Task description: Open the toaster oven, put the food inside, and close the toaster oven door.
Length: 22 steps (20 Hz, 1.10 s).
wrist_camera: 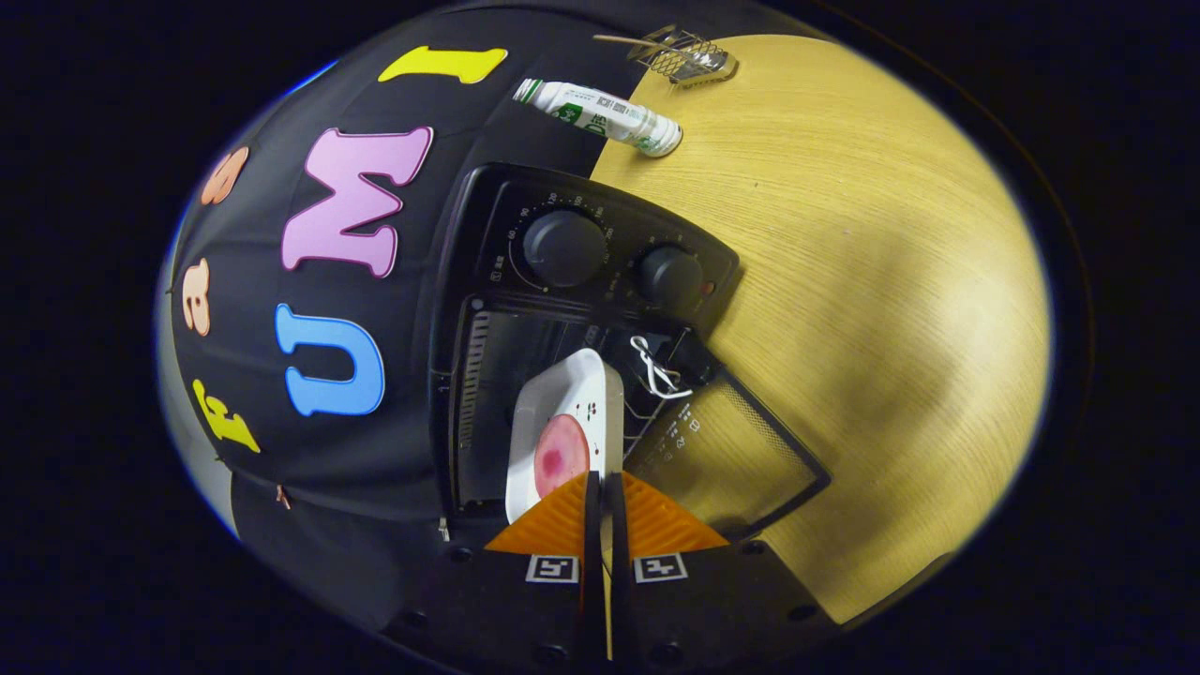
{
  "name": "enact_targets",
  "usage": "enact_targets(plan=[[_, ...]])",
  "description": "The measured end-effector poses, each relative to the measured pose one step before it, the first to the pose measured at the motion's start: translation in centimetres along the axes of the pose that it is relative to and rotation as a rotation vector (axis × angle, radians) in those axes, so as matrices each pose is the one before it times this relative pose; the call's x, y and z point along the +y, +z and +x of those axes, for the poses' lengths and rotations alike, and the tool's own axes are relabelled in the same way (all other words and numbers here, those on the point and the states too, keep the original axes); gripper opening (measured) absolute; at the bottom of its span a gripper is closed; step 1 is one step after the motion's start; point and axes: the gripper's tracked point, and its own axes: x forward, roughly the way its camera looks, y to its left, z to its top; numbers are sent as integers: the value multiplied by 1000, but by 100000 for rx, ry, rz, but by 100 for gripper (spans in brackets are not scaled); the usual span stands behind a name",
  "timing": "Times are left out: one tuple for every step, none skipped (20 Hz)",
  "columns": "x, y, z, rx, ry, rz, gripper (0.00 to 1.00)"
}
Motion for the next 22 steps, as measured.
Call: enact_targets(plan=[[150,178,705,-2555,-261,21,7],[220,30,785,-1975,-137,48,7],[54,-14,855,-1269,-243,550,7],[293,-215,711,-714,282,1012,7],[431,-192,592,-907,501,733,7],[481,-113,517,-1214,643,570,7],[323,-78,642,-1239,120,297,7],[250,163,553,-1462,-194,330,7],[303,209,361,-1859,-52,242,7],[141,-48,498,-1560,-396,-15,7],[115,137,400,-1560,-263,-480,7],[-25,287,256,-1330,-900,-1076,7],[20,-99,216,-1009,-362,-967,8],[36,38,58,-470,-2,-349,8],[61,-345,11,-24,125,-18,9],[191,157,-151,88,954,-139,10],[73,10,-463,595,212,-168,12],[69,-453,202,1235,633,-1,13],[255,-250,-69,1629,1141,512,15],[128,-211,-267,1582,561,98,21],[-8,-84,-265,665,395,-530,30],[20,22,-336,420,3,-1157,38]])
